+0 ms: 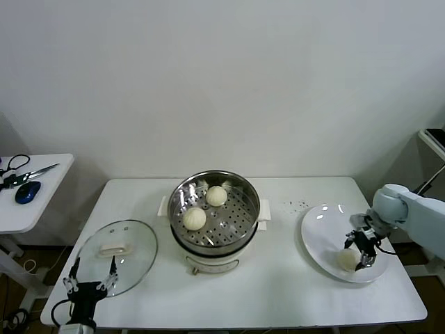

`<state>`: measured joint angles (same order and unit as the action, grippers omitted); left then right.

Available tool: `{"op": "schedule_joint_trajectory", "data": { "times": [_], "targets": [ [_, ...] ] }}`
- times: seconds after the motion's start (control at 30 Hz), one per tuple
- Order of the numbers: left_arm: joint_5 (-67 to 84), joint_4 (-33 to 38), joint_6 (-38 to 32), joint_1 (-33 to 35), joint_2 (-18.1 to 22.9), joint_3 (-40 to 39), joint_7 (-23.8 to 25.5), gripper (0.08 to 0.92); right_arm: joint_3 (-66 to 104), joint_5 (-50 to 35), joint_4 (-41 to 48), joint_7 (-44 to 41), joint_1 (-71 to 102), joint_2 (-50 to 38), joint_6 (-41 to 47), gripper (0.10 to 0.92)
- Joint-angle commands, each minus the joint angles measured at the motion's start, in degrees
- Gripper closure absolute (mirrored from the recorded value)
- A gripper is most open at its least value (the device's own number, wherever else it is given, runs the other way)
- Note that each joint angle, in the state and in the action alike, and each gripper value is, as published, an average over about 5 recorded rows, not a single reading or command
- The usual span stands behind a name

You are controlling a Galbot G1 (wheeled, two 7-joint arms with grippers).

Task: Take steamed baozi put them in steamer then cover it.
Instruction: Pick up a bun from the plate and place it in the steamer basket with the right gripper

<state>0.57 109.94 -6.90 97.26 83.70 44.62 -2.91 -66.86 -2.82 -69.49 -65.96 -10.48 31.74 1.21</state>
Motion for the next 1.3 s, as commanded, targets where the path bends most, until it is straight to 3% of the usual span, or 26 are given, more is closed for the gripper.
{"op": "schedule_joint_trajectory", "data": {
  "times": [0.03, 0.23, 0.47, 0.93, 1.3],
  "targets": [
    [-0.02, 0.12, 0.05, 0.03, -0.2, 0.01, 0.11, 0.177, -10.27, -1.42, -1.08, -3.25, -18.74, 3.83, -10.03, 0.338],
    [-0.04, 0.27, 0.08, 0.2, -0.21, -0.04, 0.16, 0.177, -18.84, -4.2, -1.33, -4.15, -36.0, 13.59, -18.02, 0.338],
    [-0.55, 0.4, -0.29, 0.79, -0.14, -0.04, 0.3, 0.177, -18.2, -4.82, -3.15, -4.5, -43.3, 25.22, -26.61, 0.338],
    [1.95, 1.06, 0.52, 0.73, 0.31, 0.18, 0.5, 0.177, -12.03, 1.37, -9.3, -2.11, -32.89, 42.46, -28.42, 0.338],
    [1.95, 1.19, 0.3, 1.08, 0.36, -0.1, 0.71, 0.177, -13.52, 6.15, -6.22, -1.46, -24.38, 49.13, -31.35, 0.338]
  ]
}}
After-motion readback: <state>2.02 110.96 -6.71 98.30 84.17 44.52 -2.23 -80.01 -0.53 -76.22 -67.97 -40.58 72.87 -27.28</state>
